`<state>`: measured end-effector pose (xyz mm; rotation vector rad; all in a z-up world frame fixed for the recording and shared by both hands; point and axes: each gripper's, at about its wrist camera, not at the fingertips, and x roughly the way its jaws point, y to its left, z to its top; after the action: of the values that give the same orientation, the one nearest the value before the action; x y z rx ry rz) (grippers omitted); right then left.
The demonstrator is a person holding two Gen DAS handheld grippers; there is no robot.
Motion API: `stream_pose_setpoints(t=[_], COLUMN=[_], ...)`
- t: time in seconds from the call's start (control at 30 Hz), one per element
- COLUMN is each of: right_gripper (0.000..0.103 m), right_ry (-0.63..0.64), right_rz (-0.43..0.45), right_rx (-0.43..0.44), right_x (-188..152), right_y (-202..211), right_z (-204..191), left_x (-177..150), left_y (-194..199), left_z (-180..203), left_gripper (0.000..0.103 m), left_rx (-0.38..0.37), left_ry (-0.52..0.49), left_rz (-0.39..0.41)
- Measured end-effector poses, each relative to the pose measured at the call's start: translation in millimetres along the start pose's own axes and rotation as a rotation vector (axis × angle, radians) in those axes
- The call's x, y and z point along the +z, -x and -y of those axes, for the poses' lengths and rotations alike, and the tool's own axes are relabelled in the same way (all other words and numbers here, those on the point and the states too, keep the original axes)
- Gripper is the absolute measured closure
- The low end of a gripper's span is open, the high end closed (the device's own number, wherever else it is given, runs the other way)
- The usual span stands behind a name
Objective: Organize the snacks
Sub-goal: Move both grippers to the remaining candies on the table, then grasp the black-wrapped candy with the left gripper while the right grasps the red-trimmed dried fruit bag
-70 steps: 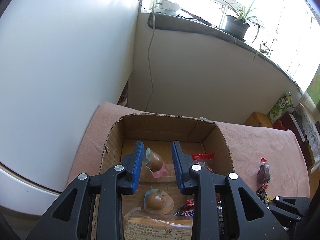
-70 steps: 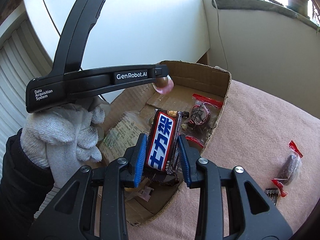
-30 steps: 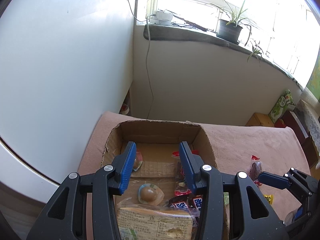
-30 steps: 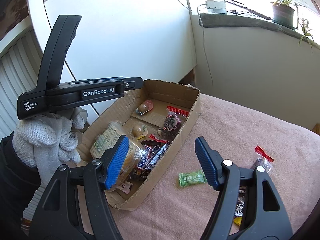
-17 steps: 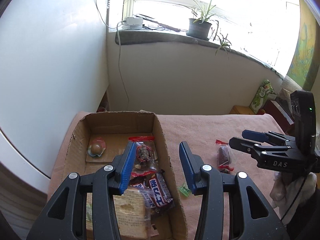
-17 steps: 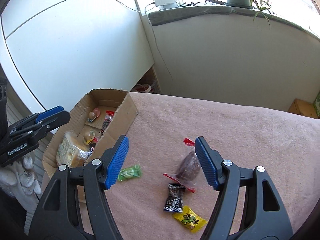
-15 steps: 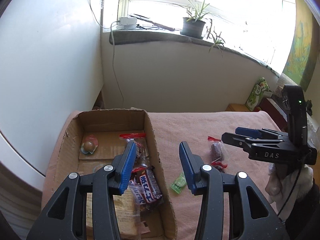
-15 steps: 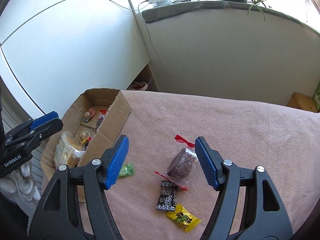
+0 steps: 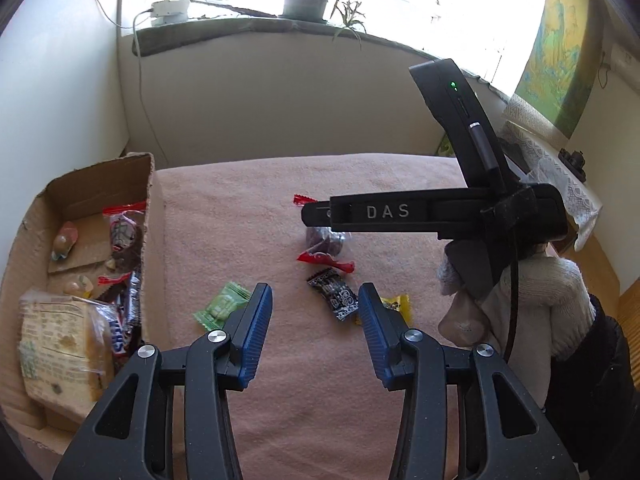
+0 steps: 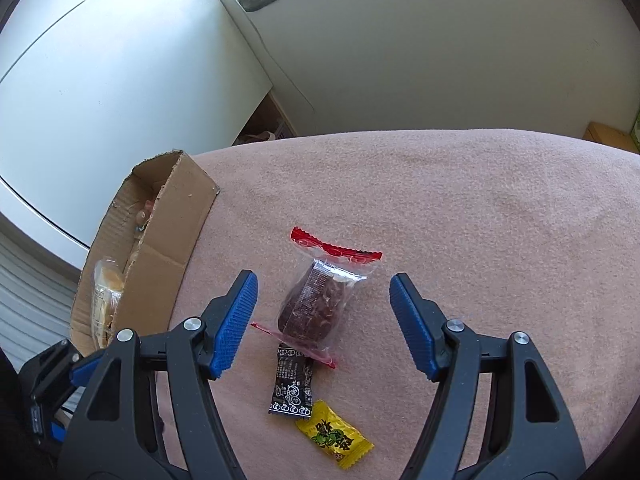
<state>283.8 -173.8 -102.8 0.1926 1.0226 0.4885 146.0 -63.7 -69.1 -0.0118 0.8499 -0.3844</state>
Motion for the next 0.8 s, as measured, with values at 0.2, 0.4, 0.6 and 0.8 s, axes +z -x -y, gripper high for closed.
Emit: stream_pose_setpoints(t=[0.2, 0.4, 0.6, 0.8], right_gripper=[0.032, 0.032, 0.032, 0.036], right_ry=[-0.005, -0.012, 0.010, 0.029], right_rz=[-0.015, -0.028, -0.029, -0.034], right_rx=[-0.022, -0.033, -0.053, -0.050], right_x=[-2.9, -2.2, 0.0, 1.7], right_y=[-11.9, -20.2, -24.6, -26.9], right_z=[-1.1, 4.8, 3.1, 3.0], left_x=[-8.0, -5.3, 5.0, 7.9], left_y=[-31.0, -56.2, -72.3, -78.9], left_z=[12.5, 17.4, 19.8, 19.3], left_gripper=[0.062, 0.063, 0.066, 0.066], left_rx=[-0.024, -0.045, -0.010, 0.014], left_ry=[0.015, 0.067, 0.080, 0.062], left_rz=[-0.056, -0.075, -0.080, -0.090])
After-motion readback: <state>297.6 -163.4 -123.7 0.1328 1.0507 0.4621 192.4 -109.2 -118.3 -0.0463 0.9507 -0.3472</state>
